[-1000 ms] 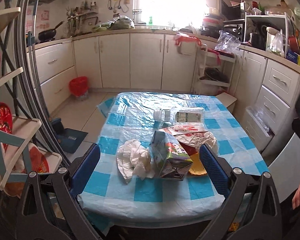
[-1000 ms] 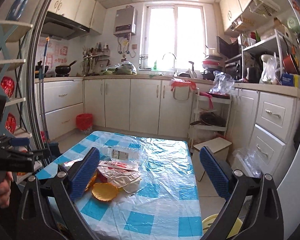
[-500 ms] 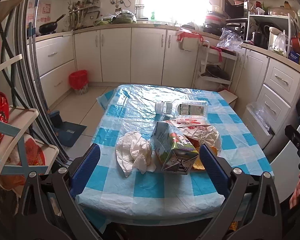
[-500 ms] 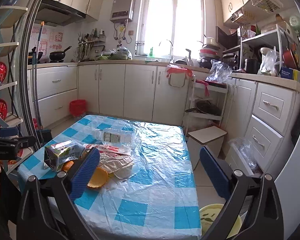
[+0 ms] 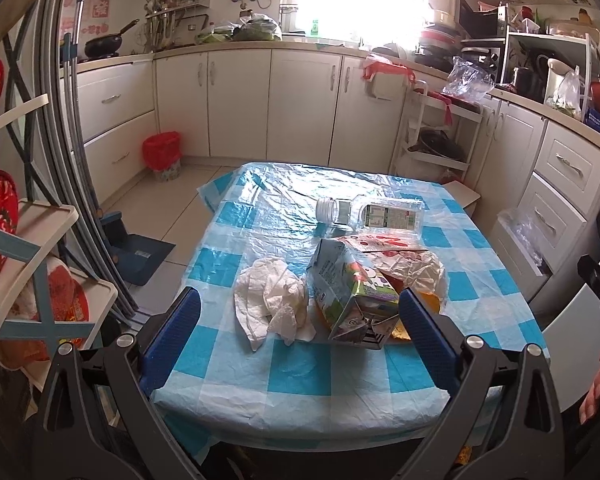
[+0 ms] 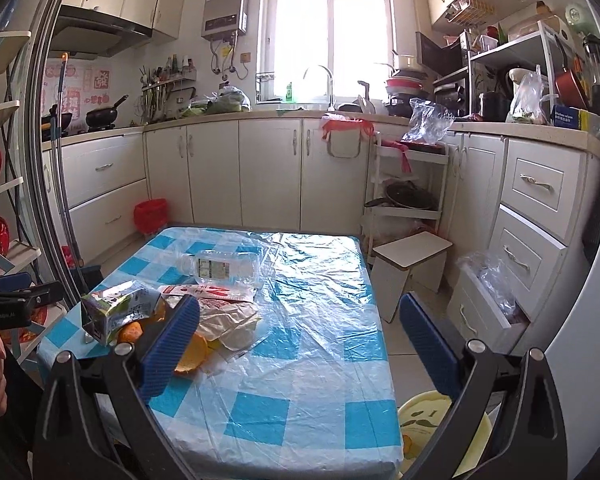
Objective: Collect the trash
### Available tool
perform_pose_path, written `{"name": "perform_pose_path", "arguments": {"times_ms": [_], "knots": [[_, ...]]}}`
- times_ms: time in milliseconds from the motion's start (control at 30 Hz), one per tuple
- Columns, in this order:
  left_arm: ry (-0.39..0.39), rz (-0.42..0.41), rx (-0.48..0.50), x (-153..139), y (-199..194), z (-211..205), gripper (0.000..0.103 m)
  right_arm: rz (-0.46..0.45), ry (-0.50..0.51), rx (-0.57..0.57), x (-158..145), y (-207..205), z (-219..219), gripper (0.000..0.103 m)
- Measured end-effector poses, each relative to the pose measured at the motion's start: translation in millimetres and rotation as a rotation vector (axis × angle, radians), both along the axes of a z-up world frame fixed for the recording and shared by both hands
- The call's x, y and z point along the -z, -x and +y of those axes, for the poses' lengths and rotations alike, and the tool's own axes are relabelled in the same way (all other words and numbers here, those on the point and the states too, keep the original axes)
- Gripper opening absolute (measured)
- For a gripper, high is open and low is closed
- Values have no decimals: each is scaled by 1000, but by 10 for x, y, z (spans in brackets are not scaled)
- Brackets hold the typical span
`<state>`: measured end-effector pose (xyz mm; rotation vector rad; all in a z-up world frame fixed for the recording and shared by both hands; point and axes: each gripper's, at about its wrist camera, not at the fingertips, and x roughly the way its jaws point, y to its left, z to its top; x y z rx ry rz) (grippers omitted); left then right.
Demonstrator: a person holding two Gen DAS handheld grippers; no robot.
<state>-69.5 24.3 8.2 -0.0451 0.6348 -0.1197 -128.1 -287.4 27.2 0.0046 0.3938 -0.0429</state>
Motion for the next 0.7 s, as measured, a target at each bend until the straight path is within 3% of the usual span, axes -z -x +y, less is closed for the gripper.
{"name": "perform_pose_path", "arguments": {"times_ms": [700], "knots": [[15,-2,-21,5,-10,67,95,4,3,1,2,2,-14,96]]}}
